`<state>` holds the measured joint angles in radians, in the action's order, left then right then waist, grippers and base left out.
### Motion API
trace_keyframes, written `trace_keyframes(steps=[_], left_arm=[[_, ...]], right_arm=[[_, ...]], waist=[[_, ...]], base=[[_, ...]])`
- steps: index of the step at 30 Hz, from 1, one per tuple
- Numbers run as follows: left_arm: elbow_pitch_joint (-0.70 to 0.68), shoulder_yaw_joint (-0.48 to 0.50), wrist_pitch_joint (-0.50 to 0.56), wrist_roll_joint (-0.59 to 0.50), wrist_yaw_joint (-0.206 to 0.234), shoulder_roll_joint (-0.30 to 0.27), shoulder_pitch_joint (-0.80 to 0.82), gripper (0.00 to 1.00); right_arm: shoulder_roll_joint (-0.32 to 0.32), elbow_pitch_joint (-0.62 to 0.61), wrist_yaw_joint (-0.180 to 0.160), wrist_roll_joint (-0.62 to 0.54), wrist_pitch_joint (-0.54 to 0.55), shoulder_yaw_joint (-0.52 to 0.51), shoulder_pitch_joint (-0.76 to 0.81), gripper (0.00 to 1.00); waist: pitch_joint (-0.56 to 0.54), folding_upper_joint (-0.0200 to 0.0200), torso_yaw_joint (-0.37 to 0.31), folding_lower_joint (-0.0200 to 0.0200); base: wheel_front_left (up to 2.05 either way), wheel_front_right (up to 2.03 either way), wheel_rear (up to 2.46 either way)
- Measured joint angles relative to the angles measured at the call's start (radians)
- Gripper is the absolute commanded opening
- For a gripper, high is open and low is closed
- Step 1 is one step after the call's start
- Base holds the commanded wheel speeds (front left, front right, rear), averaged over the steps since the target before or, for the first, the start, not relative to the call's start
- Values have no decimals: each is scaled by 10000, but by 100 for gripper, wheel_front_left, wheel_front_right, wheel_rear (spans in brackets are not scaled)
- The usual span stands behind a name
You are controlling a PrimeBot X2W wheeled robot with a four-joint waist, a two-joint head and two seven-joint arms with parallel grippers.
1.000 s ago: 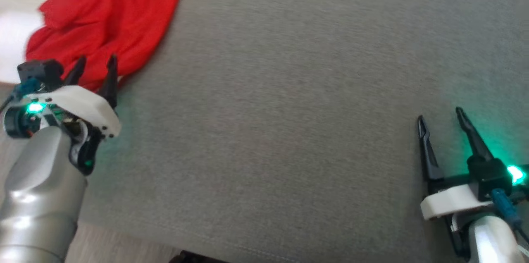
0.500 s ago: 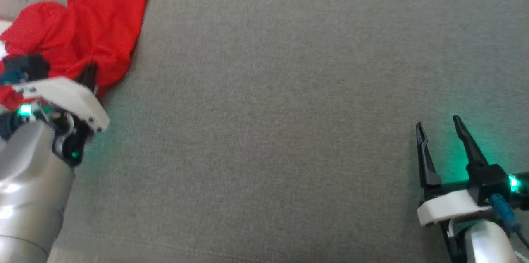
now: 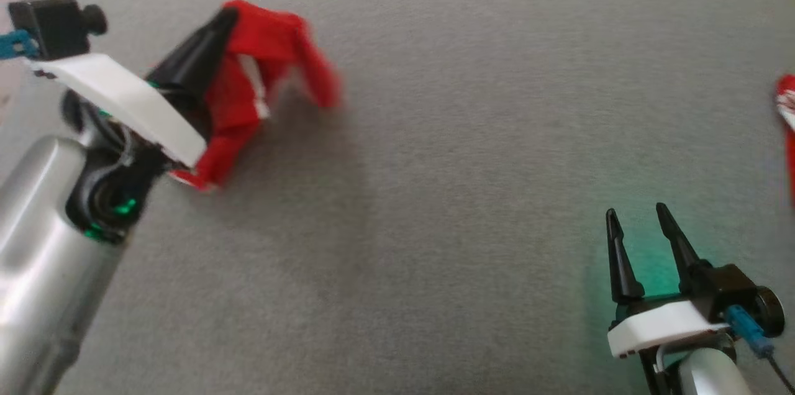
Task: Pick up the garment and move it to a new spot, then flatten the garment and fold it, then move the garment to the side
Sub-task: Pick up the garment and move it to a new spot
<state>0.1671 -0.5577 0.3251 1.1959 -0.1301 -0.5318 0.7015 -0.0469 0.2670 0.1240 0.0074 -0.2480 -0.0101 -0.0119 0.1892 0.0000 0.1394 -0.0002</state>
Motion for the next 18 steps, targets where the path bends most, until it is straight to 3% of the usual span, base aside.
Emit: trace_keyframes(steps=[8, 18], left_arm=[[-3647, -123, 1064, 1806, 1193, 357, -768, 0], [-5421, -249, 1220, 4504, 3824, 2644, -1455, 0]], right_arm=[[2, -92, 0, 617, 0, 105, -7, 100], [10, -105, 0, 1350, 0, 435, -258, 100]], waist=[[-165, 0, -1020, 0], [193, 0, -2343, 1]], base=[[0, 0, 0], [0, 0, 0]])
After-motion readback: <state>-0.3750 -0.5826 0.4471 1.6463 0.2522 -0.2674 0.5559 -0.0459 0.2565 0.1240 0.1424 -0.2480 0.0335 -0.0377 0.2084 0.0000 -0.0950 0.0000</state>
